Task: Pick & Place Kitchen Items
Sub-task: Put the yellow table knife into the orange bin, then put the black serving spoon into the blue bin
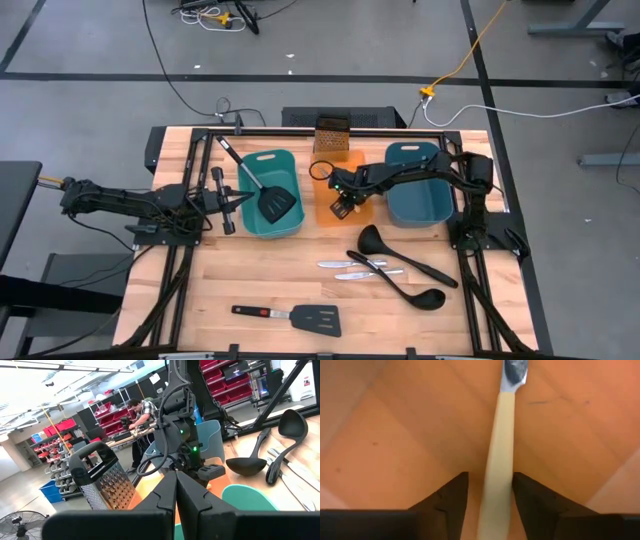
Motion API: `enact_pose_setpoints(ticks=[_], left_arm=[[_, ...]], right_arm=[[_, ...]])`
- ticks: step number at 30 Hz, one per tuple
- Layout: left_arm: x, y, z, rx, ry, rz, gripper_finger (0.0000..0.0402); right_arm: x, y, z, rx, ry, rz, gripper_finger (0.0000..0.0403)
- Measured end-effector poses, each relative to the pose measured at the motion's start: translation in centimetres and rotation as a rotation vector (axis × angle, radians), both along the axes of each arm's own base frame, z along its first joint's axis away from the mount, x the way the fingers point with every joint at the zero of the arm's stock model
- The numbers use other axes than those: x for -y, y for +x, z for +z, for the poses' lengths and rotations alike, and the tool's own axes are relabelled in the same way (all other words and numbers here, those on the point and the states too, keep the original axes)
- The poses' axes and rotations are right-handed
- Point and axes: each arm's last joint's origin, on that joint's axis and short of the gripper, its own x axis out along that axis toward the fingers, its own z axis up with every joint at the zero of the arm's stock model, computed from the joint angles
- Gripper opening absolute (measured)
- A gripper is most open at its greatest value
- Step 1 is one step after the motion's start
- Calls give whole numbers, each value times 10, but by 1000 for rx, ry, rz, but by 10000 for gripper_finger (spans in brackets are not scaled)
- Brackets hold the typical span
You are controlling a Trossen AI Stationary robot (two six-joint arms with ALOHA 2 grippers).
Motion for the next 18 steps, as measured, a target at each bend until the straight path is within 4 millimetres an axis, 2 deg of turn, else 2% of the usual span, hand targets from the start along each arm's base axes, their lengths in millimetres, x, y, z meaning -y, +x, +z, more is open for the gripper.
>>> enact_pose_setpoints(ticks=[5,8,14,18], left_arm=[[0,0,0,0,0,0,16],[0,0,0,0,-1,0,16],[0,0,0,0,-2,0,16],[0,0,0,0,-3,0,16]], right_arm=[[1,5,5,3,-13,17,174],[1,11,17,11,-64,39,171],[-3,13,65,31,-165,89,170],[-11,3,115,95,-275,179,167]])
